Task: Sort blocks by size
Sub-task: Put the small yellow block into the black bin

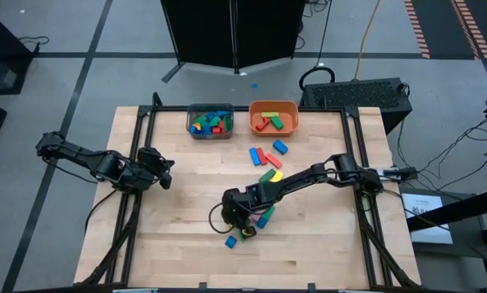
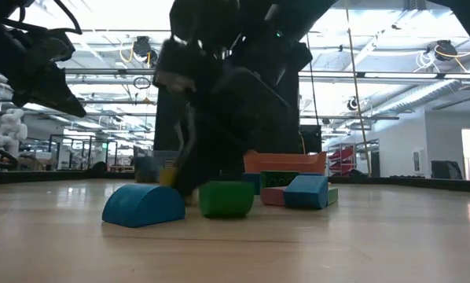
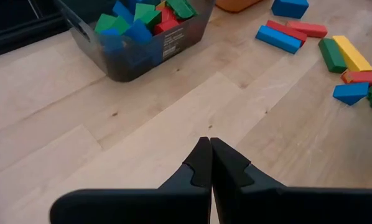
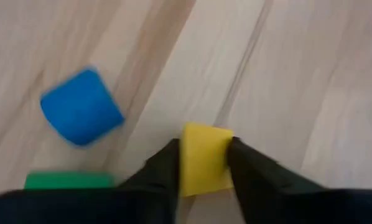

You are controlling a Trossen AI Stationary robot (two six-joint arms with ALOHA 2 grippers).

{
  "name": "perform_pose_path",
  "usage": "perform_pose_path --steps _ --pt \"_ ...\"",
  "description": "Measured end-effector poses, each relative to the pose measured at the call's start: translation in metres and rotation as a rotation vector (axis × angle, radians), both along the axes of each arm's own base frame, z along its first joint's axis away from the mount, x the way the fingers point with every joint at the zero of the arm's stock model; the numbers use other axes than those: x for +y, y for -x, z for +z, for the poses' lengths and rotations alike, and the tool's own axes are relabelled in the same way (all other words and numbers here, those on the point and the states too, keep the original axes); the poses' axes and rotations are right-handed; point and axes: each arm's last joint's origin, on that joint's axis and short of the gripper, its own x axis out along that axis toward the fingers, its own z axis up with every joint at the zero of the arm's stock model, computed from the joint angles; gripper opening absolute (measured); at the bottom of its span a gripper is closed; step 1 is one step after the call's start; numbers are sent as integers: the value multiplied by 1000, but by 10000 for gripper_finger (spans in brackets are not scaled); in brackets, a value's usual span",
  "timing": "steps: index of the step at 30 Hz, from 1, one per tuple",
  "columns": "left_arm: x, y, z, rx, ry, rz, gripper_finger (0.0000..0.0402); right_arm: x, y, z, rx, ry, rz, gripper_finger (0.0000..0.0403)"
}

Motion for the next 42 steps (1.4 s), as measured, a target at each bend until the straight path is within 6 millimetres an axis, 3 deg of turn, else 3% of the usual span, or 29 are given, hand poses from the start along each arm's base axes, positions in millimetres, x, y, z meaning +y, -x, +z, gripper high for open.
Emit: perform_pose_path --steps 3,8,13,16,19,26,31,36,42 --pt "0 0 0 3 -1 0 0 0 -1 1 -8 2 -17 35" --pt "0 0 0 2 -1 -1 0 -6 -3 4 -30 17 -65 32" --pt "0 0 0 4 -1 -1 0 -31 -5 19 -60 26 -141 29" --pt "0 0 0 5 -2 -1 0 -58 -7 33 -100 38 -212 2" --pt "0 0 0 4 -8 1 0 -92 -12 50 -154 47 -297 5" --pt "1 1 -1 15 -19 0 0 -175 -32 120 -410 64 -464 4" --pt "1 1 -1 14 -22 4 0 -237 -26 157 -539 118 -609 3" --pt "1 1 -1 14 -23 4 0 -285 -12 149 -512 95 -754 2" --pt "1 1 -1 15 -24 4 0 -304 -12 118 -422 20 -752 1"
